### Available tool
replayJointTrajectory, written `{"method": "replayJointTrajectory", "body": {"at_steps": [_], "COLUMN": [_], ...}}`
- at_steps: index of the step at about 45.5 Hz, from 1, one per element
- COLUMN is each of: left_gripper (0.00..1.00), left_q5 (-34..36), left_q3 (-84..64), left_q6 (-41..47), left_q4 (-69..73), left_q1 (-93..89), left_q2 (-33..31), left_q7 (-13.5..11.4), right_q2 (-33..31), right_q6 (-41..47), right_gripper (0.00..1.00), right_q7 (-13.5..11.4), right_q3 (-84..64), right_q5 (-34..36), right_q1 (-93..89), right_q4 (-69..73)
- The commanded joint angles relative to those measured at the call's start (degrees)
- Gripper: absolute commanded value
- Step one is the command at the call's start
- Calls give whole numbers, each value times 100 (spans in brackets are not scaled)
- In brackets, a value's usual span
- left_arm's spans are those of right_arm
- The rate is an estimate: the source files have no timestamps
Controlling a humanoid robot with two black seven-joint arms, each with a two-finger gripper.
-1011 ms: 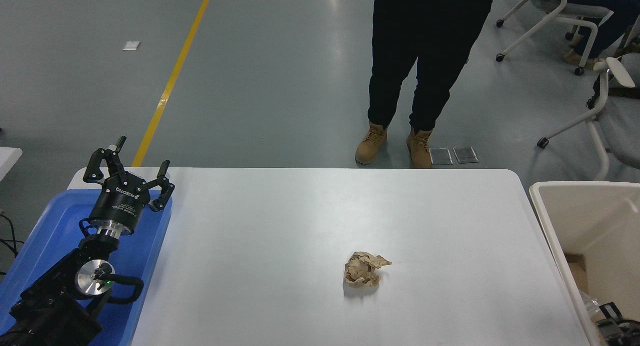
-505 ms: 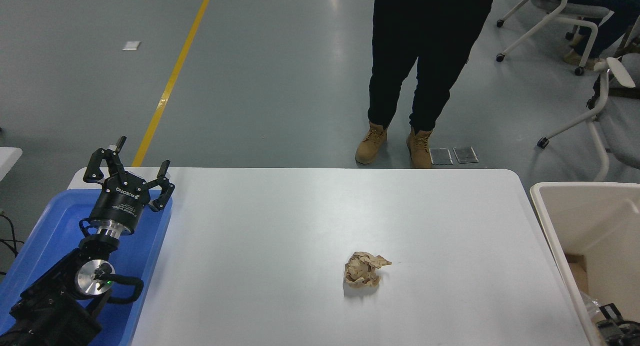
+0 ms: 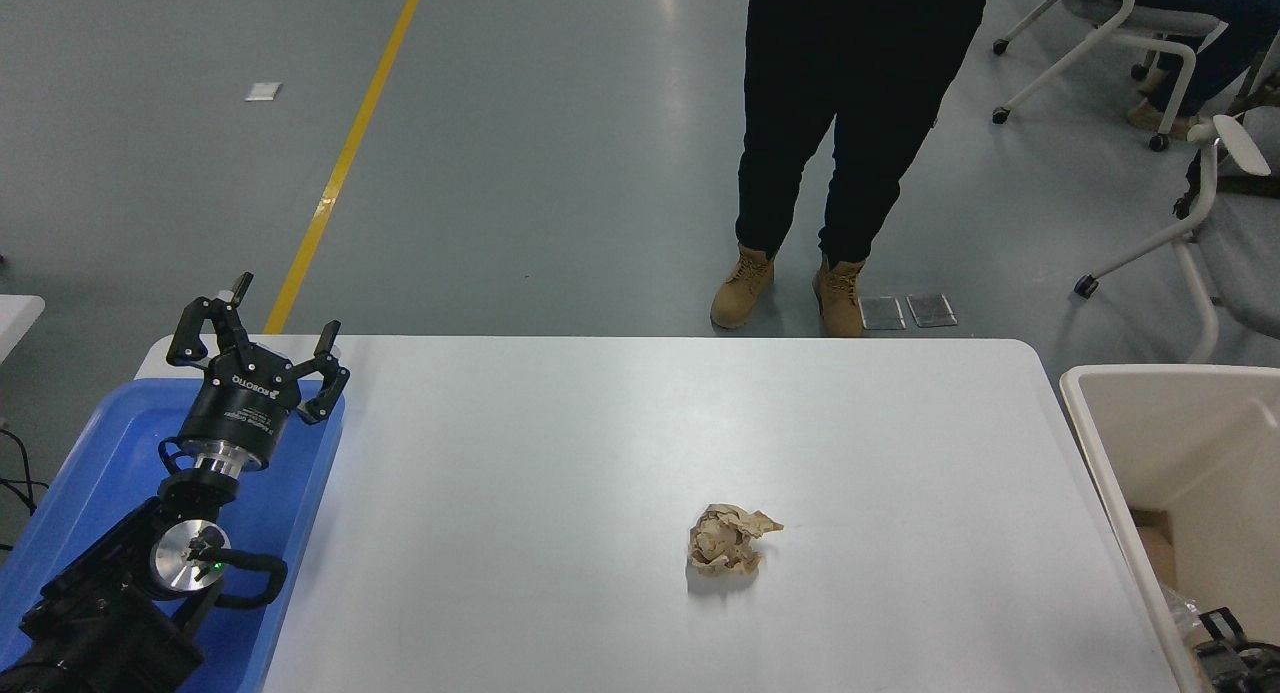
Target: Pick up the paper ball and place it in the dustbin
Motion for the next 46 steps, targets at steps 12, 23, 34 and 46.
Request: {"method": "replayJointTrajectory", "body": {"at_steps": [12,23,34,46], "left_gripper": [98,98,98,98], "left_q5": [-2,-2,-2,7], "left_q3": [-3,-3,6,6], "left_q6": [-4,5,-4,-4], "left_q4": [5,5,-4,-4], "left_q1": [0,0,0,0], "left_q2": [8,8,-1,-1], "left_q7": [0,0,0,0], "right_q2": [-21,-47,-829,-1418], "right_q6": [7,-11,-46,-46], "right_gripper": [0,19,99,100], "right_q7": [1,-8,-17,-17], "right_q3": [-1,-10,-80,-150], "right_q5": [-1,-10,-10,-10], "right_q1": [2,423,1337,2708], "right_q4": [-2,24,427,1403]}}
